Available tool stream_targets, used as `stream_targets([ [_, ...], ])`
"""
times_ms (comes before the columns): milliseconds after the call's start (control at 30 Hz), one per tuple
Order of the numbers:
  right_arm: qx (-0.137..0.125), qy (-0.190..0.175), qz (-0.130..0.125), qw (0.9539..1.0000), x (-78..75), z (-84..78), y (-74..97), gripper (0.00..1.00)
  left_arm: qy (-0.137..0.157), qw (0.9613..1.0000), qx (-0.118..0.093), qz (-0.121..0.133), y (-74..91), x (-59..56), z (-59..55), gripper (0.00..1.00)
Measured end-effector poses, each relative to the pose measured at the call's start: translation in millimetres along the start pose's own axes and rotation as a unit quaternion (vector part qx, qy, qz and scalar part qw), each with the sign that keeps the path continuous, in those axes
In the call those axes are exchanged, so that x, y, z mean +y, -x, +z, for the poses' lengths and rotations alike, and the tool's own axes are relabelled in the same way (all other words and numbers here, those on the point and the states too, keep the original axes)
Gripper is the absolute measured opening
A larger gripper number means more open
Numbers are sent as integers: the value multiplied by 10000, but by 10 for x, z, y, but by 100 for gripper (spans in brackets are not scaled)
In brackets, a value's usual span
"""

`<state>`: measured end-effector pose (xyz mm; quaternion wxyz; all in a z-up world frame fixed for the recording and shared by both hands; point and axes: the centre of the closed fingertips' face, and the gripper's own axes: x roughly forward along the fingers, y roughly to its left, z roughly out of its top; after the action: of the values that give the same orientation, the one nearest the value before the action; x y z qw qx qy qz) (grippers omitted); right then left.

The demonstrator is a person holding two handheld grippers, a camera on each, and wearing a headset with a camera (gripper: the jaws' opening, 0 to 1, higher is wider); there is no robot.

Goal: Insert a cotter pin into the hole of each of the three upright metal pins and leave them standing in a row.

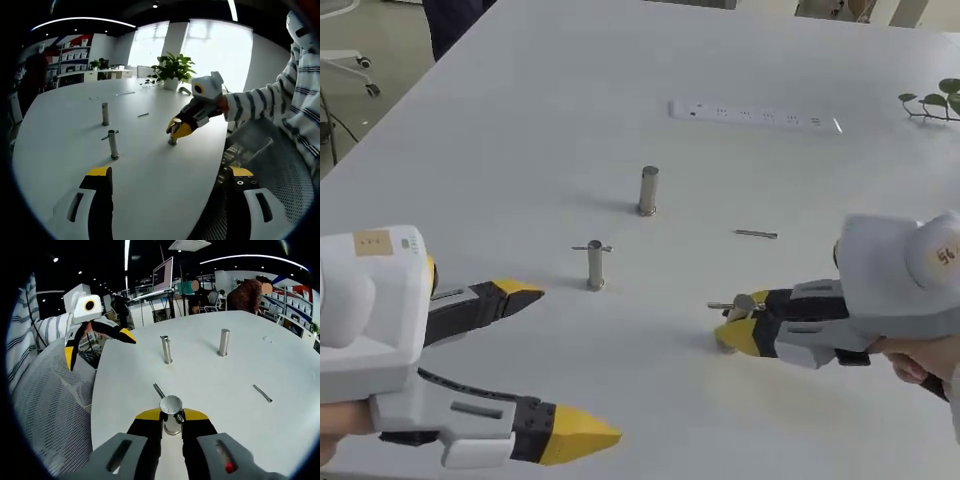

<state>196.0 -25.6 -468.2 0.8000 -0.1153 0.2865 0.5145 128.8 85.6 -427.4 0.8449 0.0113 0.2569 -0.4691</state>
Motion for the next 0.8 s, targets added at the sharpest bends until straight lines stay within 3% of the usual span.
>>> stream_targets([
  [100, -72, -88, -144, 9998, 17, -1, 0, 9, -154, 9996, 119, 221, 24, 99, -32, 93],
  [233, -29, 100, -318, 9994, 43, -9, -5, 9, -20, 9994, -56, 332, 73, 180, 31, 92],
  [467, -71, 55, -464, 9989, 24, 17, -40, 8, 3, 9989, -185, 435, 169, 234, 117, 93],
  [667, -90, 50, -420, 9991, 32, 80, -109, 8, 29, 9983, -241, 528, 244, 267, 129, 93],
  [800, -49, 170, -431, 9989, -19, 146, -159, 8, 119, 9974, -390, 598, 310, 297, 171, 93],
])
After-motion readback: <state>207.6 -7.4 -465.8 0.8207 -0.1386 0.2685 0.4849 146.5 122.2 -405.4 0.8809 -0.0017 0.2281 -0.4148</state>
